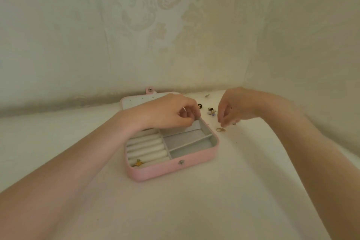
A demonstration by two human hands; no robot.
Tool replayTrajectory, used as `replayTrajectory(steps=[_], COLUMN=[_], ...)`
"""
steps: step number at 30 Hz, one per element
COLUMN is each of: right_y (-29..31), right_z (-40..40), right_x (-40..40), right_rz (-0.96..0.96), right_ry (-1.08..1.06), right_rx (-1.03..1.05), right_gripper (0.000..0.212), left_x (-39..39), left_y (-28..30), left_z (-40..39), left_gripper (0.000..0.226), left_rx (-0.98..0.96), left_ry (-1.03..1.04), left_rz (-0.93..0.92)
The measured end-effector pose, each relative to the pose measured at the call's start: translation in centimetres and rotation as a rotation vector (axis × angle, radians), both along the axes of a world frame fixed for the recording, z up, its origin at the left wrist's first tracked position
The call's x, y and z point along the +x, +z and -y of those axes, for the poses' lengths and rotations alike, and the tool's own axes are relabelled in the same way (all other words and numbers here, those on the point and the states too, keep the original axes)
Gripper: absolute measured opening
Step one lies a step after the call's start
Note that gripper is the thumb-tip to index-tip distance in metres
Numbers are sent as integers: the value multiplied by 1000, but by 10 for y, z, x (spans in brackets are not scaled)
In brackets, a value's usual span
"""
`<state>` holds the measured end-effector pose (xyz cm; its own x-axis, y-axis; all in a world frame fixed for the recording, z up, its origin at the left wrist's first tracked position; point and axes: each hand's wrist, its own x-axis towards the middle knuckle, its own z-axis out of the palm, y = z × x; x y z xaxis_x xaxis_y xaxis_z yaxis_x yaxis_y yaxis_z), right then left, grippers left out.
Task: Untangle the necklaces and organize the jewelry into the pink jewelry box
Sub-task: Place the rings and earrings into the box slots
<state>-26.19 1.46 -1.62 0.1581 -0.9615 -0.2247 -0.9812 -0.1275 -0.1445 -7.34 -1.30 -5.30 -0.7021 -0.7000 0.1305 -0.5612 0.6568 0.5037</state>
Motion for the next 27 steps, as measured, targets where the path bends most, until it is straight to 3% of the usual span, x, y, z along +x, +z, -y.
replayTrajectory(steps=[4, 9, 12, 15, 21, 27], right_y=[-12, -10, 3, 12, 11, 9], right_z=[2, 5, 5, -1, -4, -4], right_x=[8, 10, 8, 17, 23, 20], right_rz=[-102, -68, 229, 522, 712, 723], right_ry=[-16, 6, 13, 104, 103, 108], right_rx=[40, 24, -66, -38, 22, 93], right_gripper=[13, 19, 5, 4, 9, 13], left_x=[2, 5, 6, 7, 13, 12], left_y=[-2, -8, -6, 1, 6, 6], left_z=[1, -3, -5, -10, -11, -12], left_gripper=[21, 19, 9, 3, 13, 18], left_rx=[28, 47, 67, 263, 415, 426], left_ry=[13, 7, 14, 50, 120, 90], left_rz=[-70, -178, -250, -438, -527, -493])
